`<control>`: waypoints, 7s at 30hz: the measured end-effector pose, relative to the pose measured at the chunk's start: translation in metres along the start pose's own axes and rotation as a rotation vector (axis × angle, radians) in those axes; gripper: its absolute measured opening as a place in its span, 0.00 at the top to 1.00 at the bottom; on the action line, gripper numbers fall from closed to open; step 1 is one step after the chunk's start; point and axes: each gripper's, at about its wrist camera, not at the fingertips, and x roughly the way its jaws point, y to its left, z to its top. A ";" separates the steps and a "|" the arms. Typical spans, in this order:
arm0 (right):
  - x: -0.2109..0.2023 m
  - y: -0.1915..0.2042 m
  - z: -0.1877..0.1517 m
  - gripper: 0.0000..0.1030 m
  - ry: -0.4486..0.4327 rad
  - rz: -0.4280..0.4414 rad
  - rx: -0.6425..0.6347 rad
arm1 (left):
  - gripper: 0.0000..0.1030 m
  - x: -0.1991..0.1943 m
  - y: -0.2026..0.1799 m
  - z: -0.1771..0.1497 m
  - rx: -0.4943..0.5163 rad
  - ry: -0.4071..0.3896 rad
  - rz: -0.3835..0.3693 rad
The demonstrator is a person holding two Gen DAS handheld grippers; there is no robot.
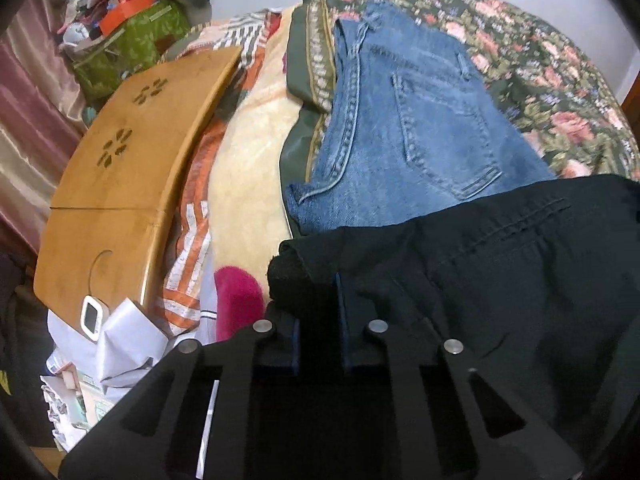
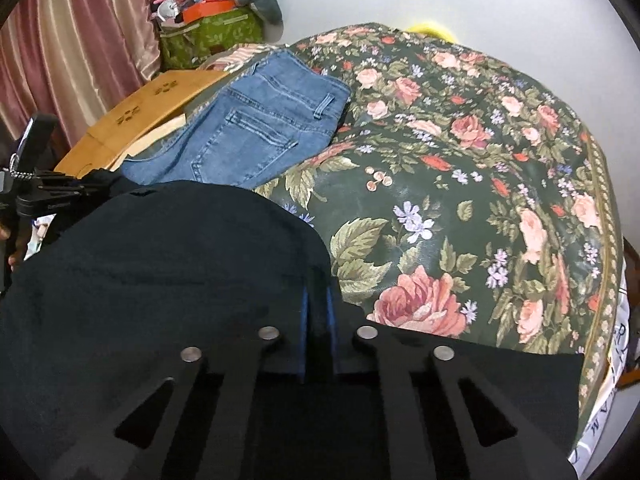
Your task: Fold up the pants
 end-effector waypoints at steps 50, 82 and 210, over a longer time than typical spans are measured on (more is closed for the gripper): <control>-0.164 0.129 -0.171 0.94 -0.152 0.029 0.108 | 0.93 -0.177 0.036 -0.224 -0.067 -0.157 0.067; -0.168 0.031 -0.114 0.19 -0.168 -0.106 0.202 | 0.02 -0.208 -0.074 -0.086 0.125 -0.290 -0.093; -0.174 -0.087 -0.296 0.62 -0.053 -0.271 0.904 | 0.02 -0.143 0.002 -0.174 -0.037 0.012 0.043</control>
